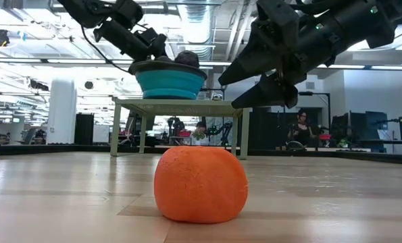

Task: Pick & Place Fruit
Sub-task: Put the purple plum into the blue strainer bowl

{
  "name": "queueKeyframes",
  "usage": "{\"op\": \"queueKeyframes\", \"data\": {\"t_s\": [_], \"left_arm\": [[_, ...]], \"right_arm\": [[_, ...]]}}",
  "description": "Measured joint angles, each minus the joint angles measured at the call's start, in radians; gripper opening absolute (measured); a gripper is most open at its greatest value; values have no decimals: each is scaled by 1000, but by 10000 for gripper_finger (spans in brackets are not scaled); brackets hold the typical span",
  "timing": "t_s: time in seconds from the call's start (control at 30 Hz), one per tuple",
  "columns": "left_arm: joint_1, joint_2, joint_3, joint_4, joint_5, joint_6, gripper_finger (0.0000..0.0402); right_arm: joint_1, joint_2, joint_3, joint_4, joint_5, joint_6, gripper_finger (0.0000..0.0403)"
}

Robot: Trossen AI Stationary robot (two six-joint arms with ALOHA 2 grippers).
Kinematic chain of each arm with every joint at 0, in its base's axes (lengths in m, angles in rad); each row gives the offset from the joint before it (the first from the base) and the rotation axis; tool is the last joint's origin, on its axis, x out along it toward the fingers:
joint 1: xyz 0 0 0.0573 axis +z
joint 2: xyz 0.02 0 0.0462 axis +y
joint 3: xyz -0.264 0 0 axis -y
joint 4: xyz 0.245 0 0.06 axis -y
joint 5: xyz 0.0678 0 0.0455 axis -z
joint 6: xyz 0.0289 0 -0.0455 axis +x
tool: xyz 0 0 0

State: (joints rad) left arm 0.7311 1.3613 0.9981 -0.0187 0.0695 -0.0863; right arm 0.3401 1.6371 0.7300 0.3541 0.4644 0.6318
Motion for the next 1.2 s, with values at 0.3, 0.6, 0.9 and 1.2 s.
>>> {"op": "queueKeyframes", "data": {"t_s": [0.3,0.6,0.9,1.2], "left_arm": [[0,0,0,3,55,-26,292],[0,0,-1,12,66,-26,292],[0,0,-1,18,89,-26,292],[0,-17,-2,15,90,-26,292]], "right_arm": [[0,0,0,0,0,5,312],[1,0,0,-1,0,5,312],[1,0,0,-1,-1,0,312],[0,0,0,-1,-1,-3,312]]}}
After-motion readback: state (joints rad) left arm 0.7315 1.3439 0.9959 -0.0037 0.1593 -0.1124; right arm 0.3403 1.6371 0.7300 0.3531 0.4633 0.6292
